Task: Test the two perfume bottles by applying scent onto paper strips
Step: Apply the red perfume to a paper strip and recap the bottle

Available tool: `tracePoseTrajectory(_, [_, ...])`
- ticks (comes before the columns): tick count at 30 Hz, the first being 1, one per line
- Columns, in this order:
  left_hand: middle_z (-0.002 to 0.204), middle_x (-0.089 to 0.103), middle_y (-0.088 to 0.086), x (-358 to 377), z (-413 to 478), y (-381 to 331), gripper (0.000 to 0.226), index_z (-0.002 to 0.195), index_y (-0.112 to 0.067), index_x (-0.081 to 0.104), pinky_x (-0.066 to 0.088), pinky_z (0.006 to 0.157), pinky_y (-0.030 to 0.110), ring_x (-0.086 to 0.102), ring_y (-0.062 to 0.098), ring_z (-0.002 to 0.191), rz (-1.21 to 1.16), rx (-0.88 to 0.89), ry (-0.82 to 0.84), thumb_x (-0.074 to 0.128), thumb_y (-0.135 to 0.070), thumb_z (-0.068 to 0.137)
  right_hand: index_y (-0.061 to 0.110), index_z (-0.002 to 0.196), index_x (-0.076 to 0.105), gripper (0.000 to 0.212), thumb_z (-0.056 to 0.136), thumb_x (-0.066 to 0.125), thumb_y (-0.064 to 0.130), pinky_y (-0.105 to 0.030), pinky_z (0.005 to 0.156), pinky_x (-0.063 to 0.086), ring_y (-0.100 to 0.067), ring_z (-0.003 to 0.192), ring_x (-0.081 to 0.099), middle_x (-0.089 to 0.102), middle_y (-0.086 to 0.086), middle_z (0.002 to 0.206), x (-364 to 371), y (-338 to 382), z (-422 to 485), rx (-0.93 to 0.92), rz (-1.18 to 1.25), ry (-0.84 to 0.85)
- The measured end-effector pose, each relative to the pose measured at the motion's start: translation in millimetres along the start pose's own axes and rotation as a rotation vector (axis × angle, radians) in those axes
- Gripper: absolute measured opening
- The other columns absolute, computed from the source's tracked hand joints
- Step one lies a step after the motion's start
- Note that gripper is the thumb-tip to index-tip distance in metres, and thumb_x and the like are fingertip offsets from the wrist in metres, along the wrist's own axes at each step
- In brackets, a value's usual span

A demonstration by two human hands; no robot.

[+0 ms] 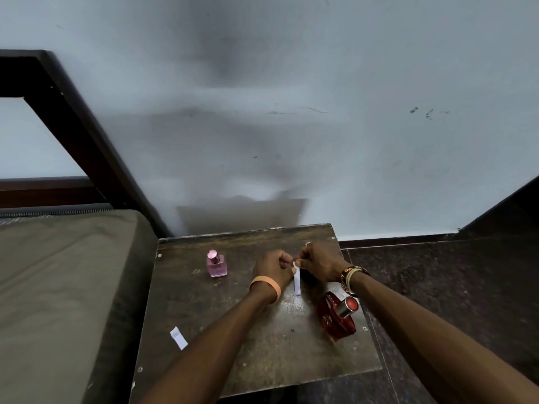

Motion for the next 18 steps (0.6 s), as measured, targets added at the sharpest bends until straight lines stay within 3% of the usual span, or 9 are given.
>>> tracePoseTrajectory(3, [0.068, 0.070, -0.007, 4.1, -0.1, 4.6, 0.021, 0.061, -0.031, 0.061, 0.057, 0.071, 0.036, 0.067, 0.012, 0.068, 0.081, 0.026, 0.005, 0.073, -0.015, 0.067, 0.012, 0.090, 0.074, 0.020, 0.093, 0.062, 0.029, -0.027, 0.062, 0.035, -0.018, 0.077, 0.059, 0.073, -0.005, 0.089, 3.9, -2.2, 5.3, -0.002, -0.017, -0.006])
tracePoseTrajectory(7, [0.078, 0.073, -0.002, 10.5, -3.7, 4.1, 0.007, 0.074, -0.022, 0.073, 0.055, 0.073, 0.035, 0.067, 0.018, 0.075, 0.156, 0.049, 0.040, 0.075, -0.016, 0.070, 0.016, 0.088, 0.076, 0.015, 0.090, 0.066, 0.028, -0.024, 0.065, 0.036, -0.016, 0.079, 0.062, 0.074, -0.002, 0.091, 6.2, 0.4, 5.8, -0.030, -0.045, -0.037])
tracePoseTrajectory(12, [0.091, 0.075, -0.001, 17.0, -9.4, -2.9, 0.017, 0.093, -0.023, 0.075, 0.053, 0.073, 0.027, 0.067, 0.019, 0.081, 0.282, 0.101, 0.083, 0.072, -0.026, 0.077, 0.018, 0.090, 0.077, 0.013, 0.088, 0.068, 0.027, -0.022, 0.065, 0.038, -0.017, 0.084, 0.066, 0.075, 0.001, 0.094, 9.2, 0.1, 6.9, -0.053, -0.072, -0.046])
tracePoseTrajectory(18, [0.092, 0.075, -0.004, 17.4, -10.3, -4.7, 0.018, 0.095, -0.026, 0.076, 0.053, 0.072, 0.024, 0.067, 0.015, 0.079, 0.288, 0.133, 0.054, 0.069, -0.027, 0.078, 0.017, 0.089, 0.078, 0.015, 0.090, 0.064, 0.024, -0.024, 0.064, 0.041, -0.017, 0.078, 0.065, 0.075, 0.000, 0.091, 12.4, -4.8, 9.9, -0.059, -0.048, -0.052])
Point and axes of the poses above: each hand's wrist, its own z-axis towards the middle knuckle, its own x-axis out of the palm, y = z × x, the point moved 10 cm from there along z, towards the middle knuckle
